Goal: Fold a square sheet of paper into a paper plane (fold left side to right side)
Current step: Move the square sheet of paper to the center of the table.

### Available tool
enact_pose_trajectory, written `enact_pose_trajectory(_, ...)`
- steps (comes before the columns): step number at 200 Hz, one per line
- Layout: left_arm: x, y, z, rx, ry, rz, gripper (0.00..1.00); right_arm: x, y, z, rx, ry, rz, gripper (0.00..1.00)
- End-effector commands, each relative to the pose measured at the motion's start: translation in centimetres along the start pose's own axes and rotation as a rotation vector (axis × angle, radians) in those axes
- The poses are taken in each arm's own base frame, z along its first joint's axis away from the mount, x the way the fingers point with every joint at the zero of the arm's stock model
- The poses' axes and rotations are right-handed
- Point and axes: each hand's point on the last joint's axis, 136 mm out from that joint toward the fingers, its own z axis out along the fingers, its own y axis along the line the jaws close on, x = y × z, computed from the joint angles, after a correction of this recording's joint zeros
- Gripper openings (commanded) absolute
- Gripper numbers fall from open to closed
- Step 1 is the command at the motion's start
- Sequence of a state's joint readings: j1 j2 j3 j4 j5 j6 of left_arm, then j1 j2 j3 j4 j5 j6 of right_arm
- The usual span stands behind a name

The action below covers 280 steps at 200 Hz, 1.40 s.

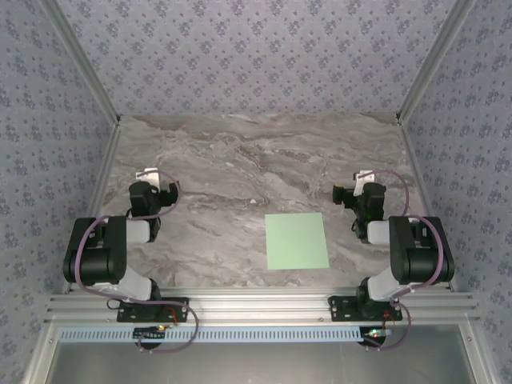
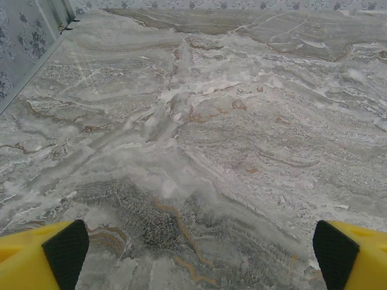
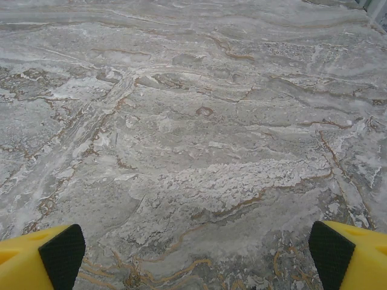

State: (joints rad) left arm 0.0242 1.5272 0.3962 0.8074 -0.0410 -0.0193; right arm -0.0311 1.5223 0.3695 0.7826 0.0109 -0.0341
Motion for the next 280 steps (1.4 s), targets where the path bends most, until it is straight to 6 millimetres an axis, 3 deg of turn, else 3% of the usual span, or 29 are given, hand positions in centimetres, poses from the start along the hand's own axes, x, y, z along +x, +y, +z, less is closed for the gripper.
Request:
enact_pose_trajectory(1,-0.7,-0.4,0.3,0.014,-0.014,0.0,0.98,-1.6,0.0,0.2,-0.005,-0.045,0.011,1.0)
enact_pose_trajectory(159,-0.7,-0.3,0.3,0.009,-0.011,-0.002,0.98,-1.6,-0.2,0.2,-0.013,-0.045,0.023,1.0)
enact_pose_trajectory(193,-3.2,-0.5,-1.5,-0.055,0.04,0.023,0.98,-3.7,-0.1,-0.7,-0.043,0.08,0.058,1.0)
enact_pose_trajectory(211,-5.2,-2.0,-3.3,-0.047,0.061,-0.016,0.98,-5.2,0.5,-1.8,-0.059,0.104,0.093,1.0)
enact_pose_trajectory(229,-6.1,-3.9,-4.9,0.0,0.134,-0.172,0.98,-5.2,1.3,-3.3,-0.059,0.176,0.13,1.0)
enact_pose_trajectory(251,-5.4,-8.1,-6.6,0.145,0.281,-0.308,0.98,-4.2,3.5,-5.4,-0.093,0.301,0.159,1.0)
enact_pose_trajectory(280,-4.4,-14.8,-9.5,0.309,0.377,-0.287,0.98,-1.6,7.8,-8.3,-0.163,0.439,0.113,1.0)
